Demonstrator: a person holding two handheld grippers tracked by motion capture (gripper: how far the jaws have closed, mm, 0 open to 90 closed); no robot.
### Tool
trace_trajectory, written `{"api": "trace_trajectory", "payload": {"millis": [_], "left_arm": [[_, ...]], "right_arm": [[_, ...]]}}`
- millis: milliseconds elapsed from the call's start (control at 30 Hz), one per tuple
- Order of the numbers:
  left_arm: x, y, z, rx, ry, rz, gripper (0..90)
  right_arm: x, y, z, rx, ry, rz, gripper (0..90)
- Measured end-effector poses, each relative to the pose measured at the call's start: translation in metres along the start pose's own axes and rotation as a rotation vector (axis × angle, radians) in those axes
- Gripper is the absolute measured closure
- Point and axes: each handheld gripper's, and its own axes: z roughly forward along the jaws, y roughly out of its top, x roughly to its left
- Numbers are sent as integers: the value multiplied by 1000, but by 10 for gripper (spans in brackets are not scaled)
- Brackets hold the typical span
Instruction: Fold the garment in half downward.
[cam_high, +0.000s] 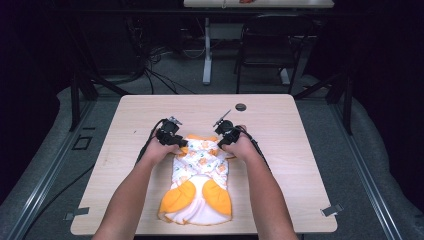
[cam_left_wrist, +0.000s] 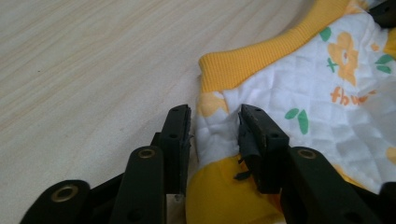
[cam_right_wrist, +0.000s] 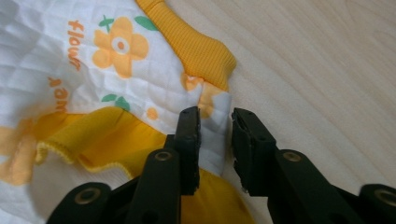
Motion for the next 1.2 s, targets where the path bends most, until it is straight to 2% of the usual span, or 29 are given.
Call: {"api": "trace_trajectory", "payload": {"millis": [67, 167, 267, 400, 467, 600, 733, 833, 967, 1100, 1200], "left_arm": [[-1, 0, 0, 2, -11, 4, 702], [-1, 0, 0, 4, -18, 3, 737], [-3, 2, 0, 14, -19, 20, 764], [-6, 2, 1, 11, 0, 35, 820], [-6, 3, 0, 16, -5, 27, 851], [-7, 4, -2, 17, 18, 18, 887], [-7, 4, -4, 15, 25, 19, 892], [-6, 5, -7, 5, 19, 11, 893], [-4, 7, -16, -22, 17, 0, 894], [-3, 10, -26, -40, 19, 4, 894], [-3, 12, -31, -52, 21, 6, 894]], "right_arm": [[0, 0, 0, -1, 12, 17, 752], [0, -1, 0, 2, 22, 29, 769], [1, 0, 0, 4, 27, 34, 798], [2, 0, 0, 8, 24, 21, 854], [4, 0, 0, 8, 12, 5, 873], [4, 2, -3, 17, -11, -23, 890], [4, 2, -6, -19, -6, -11, 891], [4, 4, -10, -13, -9, -29, 890], [5, 7, -19, -40, -7, -47, 891], [5, 8, -24, -57, -5, -41, 891], [4, 11, -31, -88, 0, -34, 891]]}}
